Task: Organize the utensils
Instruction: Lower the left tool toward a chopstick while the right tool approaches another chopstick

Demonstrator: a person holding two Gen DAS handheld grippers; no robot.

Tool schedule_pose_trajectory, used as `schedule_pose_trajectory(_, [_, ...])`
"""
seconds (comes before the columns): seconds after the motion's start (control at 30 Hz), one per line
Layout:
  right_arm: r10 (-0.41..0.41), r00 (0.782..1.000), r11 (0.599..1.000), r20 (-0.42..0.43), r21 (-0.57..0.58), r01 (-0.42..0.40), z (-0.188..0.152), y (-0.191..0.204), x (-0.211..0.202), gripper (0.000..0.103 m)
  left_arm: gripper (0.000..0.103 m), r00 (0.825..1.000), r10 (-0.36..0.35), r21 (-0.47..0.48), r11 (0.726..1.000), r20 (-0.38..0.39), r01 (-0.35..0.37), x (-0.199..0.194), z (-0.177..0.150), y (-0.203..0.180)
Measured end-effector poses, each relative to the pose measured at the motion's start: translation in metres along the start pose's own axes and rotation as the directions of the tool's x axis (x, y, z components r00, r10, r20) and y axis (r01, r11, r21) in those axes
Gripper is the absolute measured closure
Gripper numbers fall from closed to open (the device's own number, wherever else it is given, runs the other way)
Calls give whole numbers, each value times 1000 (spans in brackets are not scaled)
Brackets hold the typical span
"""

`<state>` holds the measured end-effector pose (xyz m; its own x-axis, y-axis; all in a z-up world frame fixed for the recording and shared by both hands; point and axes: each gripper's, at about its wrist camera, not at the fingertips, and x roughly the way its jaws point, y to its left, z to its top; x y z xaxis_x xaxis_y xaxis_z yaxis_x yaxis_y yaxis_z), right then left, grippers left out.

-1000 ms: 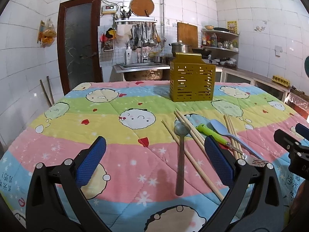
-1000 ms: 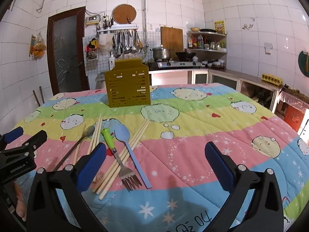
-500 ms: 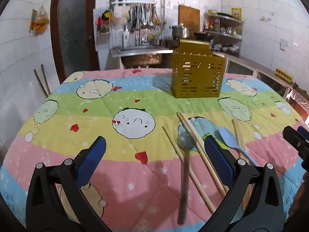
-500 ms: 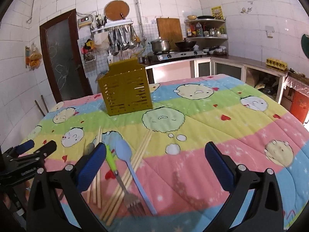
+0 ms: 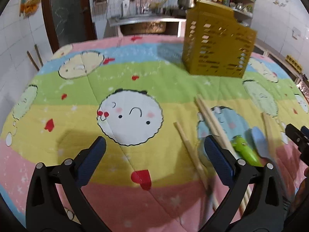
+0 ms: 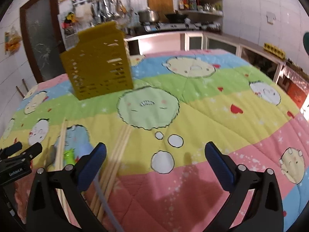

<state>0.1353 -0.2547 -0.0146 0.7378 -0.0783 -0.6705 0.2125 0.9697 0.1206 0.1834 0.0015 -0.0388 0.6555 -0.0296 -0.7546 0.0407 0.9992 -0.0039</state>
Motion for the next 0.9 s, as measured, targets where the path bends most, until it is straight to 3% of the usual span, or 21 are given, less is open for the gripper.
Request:
schedule_pose_trajectory(0.37, [-28,993,1000,-116,-4,28,-1,2,36,4,5,998,28,2,1000,-64,-28,26,4,1])
schedule_pose_trajectory(0.9, [-89,987,996,-131,-43,85,-4,9,35,4,5,995,12,-9,1000,-96,-13,32,3,3])
